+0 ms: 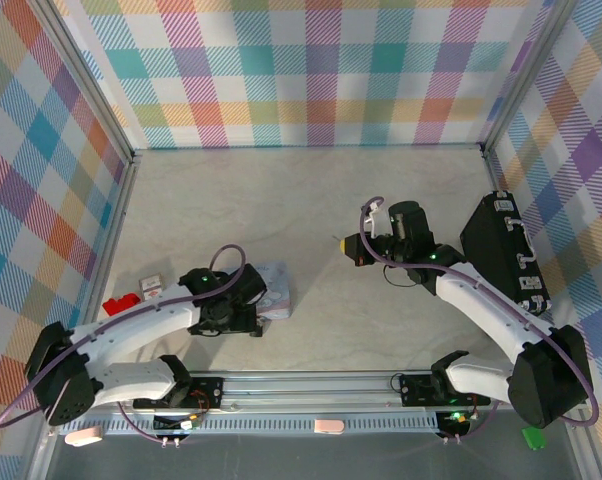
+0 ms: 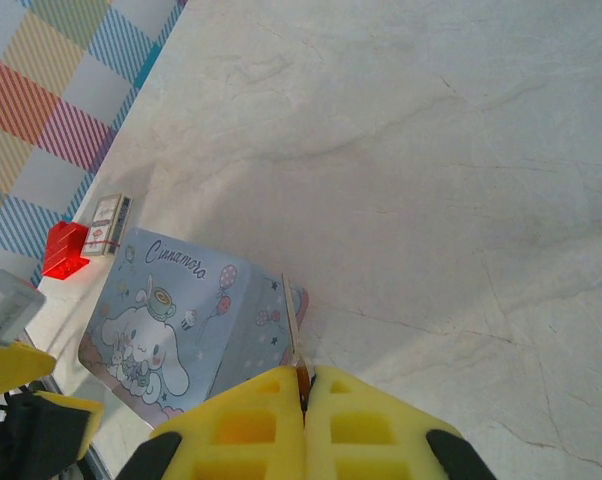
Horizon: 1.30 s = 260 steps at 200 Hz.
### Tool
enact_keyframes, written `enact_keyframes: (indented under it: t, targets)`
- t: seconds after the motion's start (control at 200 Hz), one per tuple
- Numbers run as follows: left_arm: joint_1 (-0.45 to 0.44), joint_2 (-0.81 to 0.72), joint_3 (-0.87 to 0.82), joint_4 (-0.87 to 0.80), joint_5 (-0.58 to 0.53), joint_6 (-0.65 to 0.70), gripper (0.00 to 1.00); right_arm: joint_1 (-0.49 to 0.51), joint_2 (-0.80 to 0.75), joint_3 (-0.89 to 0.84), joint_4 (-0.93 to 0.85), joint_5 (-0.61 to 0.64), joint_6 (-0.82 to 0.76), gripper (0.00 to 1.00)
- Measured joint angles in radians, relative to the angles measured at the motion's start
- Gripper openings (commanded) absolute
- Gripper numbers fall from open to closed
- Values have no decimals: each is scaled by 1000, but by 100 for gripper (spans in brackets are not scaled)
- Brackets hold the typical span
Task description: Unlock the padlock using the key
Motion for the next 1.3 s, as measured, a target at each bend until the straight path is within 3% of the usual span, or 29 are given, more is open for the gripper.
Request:
enact_keyframes:
  t: [0.41, 0.91, 1.015, 1.3]
  targets:
    - [52, 234, 26, 225, -34, 189, 75, 0, -12, -32, 7, 3, 16, 0]
    - [198, 396, 129, 612, 8, 372, 78, 0, -23, -36, 8, 13, 37, 0]
    - [214, 352, 84, 731, 7, 363, 82, 0, -23, -36, 8, 16, 43, 0]
    - [208, 5, -232, 996, 54, 291, 80, 0, -23, -51, 15, 16, 65, 0]
